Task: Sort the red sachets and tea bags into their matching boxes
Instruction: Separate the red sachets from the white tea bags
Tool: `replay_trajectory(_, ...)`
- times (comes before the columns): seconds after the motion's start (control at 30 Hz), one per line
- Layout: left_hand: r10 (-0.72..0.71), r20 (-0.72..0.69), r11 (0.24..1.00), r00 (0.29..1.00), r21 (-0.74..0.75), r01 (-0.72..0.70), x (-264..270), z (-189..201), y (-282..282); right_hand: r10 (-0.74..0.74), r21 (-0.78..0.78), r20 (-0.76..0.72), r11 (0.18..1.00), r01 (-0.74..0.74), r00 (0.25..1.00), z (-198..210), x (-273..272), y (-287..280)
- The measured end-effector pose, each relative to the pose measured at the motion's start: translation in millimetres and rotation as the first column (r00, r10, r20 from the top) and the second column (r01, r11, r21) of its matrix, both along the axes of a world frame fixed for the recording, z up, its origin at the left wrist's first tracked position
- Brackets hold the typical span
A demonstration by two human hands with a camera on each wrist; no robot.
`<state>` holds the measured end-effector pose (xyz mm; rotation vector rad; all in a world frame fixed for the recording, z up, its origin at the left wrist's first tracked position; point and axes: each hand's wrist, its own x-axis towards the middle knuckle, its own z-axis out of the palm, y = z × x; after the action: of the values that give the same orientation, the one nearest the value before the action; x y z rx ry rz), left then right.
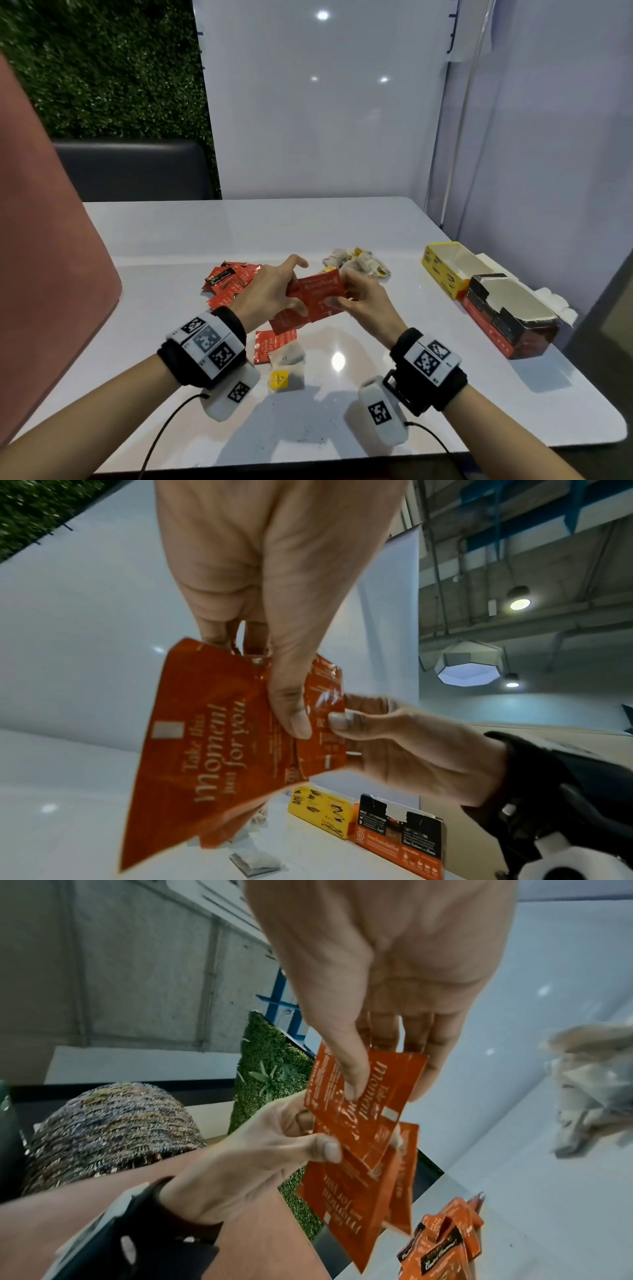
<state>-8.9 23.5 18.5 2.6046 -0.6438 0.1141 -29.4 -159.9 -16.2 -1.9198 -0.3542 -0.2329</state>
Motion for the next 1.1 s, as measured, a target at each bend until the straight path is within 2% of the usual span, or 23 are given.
replay_trajectory(0.17, 0.086, -0.06, 0.994, 0.994, -0.065, -0.09, 10, -2, 37, -0.011, 0.009, -0.086, 1.0, 0.012, 0.996, -7, 2, -14)
replay_trajectory(0.23, 0.136, -0.211, 0.988, 0.968, -0.046, -0.148, 22, -6, 56, 0.025, 0.02, -0.202, 1.0, -0.022, 0.979, -12, 0, -25)
replay_trajectory(0.3, 0.153, -0.42, 0.986, 0.894, 0.004, -0.166, 36, -13, 67, 0.095, 0.03, -0.337, 0.995, -0.09, 0.937, -19, -3, -36)
replay_trajectory(0.37, 0.167, -0.534, 0.986, 0.829, 0.101, -0.133, 46, -23, 68, 0.112, 0.006, -0.424, 0.993, -0.12, 0.899, -28, -6, -42)
replay_trajectory(0.43, 0.193, -0.561, 0.973, 0.805, 0.217, -0.082, 54, -34, 62, 0.078, -0.058, -0.452, 0.992, -0.116, 0.889, -33, -7, -48)
replay_trajectory(0.5, 0.192, -0.55, 0.956, 0.813, 0.293, -0.028, 57, -44, 54, 0.054, -0.089, -0.451, 0.991, -0.105, 0.891, -33, -8, -53)
replay_trajectory(0.73, 0.114, -0.486, 0.937, 0.867, 0.341, 0.068, 54, -65, 34, -0.052, -0.126, -0.404, 0.992, 0.001, 0.913, -33, -5, -63)
replay_trajectory(0.83, 0.097, -0.509, 0.952, 0.856, 0.297, 0.069, 54, -65, 43, -0.038, -0.081, -0.388, 0.997, 0.007, 0.921, -34, -4, -55)
replay_trajectory(0.93, 0.072, -0.47, 0.975, 0.88, 0.219, 0.037, 53, -56, 59, -0.011, -0.056, -0.389, 0.998, -0.012, 0.921, -31, -4, -43)
replay_trajectory(0.97, 0.063, -0.454, 0.989, 0.889, 0.145, 0.004, 53, -51, 67, -0.013, -0.055, -0.386, 0.998, -0.009, 0.922, -28, -3, -39)
replay_trajectory(1.03, 0.038, -0.479, 0.991, 0.877, -0.097, -0.096, 51, -39, 80, -0.031, -0.05, -0.367, 0.999, 0.014, 0.93, -24, 4, -32)
replay_trajectory(1.1, -0.056, -0.534, 0.91, 0.844, -0.374, -0.176, 47, -27, 92, -0.068, -0.065, -0.32, 0.997, 0.05, 0.945, -17, 15, -21)
